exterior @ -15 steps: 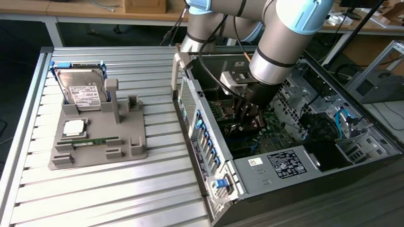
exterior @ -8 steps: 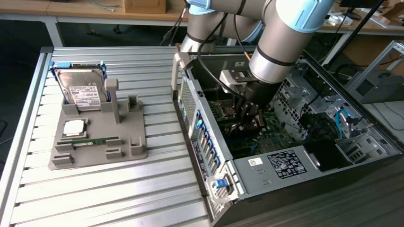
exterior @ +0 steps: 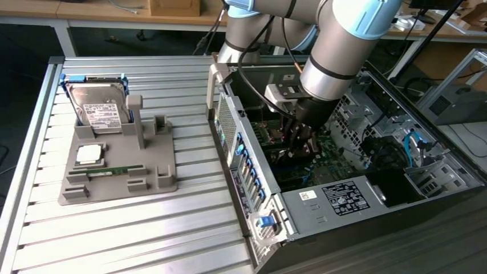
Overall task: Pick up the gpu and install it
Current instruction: 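Insert the gpu into the slot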
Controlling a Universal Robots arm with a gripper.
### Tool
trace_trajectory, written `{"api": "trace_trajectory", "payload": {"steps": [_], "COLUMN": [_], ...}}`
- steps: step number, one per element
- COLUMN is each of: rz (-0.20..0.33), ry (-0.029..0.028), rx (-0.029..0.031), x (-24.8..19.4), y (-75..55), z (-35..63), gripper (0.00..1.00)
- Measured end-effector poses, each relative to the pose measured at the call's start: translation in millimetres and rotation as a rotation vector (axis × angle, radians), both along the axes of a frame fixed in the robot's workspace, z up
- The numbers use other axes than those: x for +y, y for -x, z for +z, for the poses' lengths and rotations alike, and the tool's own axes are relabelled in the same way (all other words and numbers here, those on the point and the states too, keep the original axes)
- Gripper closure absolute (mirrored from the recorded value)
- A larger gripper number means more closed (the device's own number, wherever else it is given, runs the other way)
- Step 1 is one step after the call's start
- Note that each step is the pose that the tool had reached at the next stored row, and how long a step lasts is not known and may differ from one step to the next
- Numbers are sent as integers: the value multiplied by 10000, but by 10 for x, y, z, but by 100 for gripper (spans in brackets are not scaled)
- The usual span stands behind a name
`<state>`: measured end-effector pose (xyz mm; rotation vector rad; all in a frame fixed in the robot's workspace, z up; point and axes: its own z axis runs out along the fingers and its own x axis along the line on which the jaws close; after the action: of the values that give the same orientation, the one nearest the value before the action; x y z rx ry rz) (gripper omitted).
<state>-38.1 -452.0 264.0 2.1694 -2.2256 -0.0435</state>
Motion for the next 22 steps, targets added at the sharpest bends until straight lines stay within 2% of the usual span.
{"api": "trace_trajectory", "payload": {"steps": [6,9,12,19,22], "rz": [1,67,87,83,70], "ry": [-2,1,6,90,101], "rx": [-1,0,1,-7,-31], "x": [3,27,31,31,32], "y": [0,-4,-4,5,20], "z": [-1,-8,-16,-28,-28], "gripper": [73,73,73,73,73]}}
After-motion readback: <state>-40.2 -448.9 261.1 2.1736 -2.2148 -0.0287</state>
